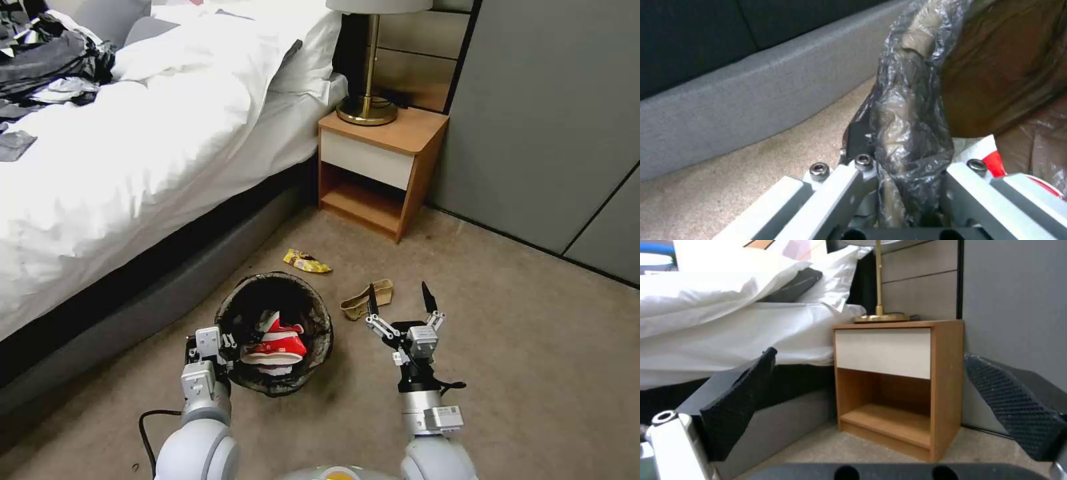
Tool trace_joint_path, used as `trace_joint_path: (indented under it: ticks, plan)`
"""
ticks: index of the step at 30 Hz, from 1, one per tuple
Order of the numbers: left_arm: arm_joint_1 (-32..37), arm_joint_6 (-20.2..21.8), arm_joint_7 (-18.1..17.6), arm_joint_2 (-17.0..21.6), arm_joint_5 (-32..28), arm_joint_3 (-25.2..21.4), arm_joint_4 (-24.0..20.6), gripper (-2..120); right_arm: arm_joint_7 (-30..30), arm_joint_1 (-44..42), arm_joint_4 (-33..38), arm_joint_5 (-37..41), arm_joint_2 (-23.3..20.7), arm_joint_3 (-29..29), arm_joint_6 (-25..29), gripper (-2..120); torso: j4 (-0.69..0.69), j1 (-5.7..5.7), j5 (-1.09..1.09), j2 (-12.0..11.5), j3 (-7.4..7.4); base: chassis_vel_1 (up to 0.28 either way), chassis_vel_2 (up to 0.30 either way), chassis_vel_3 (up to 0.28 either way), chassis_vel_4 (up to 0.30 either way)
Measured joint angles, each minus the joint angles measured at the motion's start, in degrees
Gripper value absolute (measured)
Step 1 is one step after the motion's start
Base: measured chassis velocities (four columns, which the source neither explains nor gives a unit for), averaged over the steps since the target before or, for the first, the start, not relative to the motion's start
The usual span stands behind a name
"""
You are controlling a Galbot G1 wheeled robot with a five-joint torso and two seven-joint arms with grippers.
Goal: Pick up the trash bin, then pick up the garbage from the floor and place it into the trash bin.
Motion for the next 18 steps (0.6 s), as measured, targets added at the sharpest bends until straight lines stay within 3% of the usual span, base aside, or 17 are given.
trace_joint_path:
  ticks: [18]
  plan:
    - [-0.72,0.13,-0.13,-0.1,-0.18,-0.2,-0.1,0,-0.76,0.78,0.06,0.41,0.16,-0.16,-1.94,100,0.0,-0.01,0.04,0.0,0.0,-0.021,0.021,0.022,-0.015]
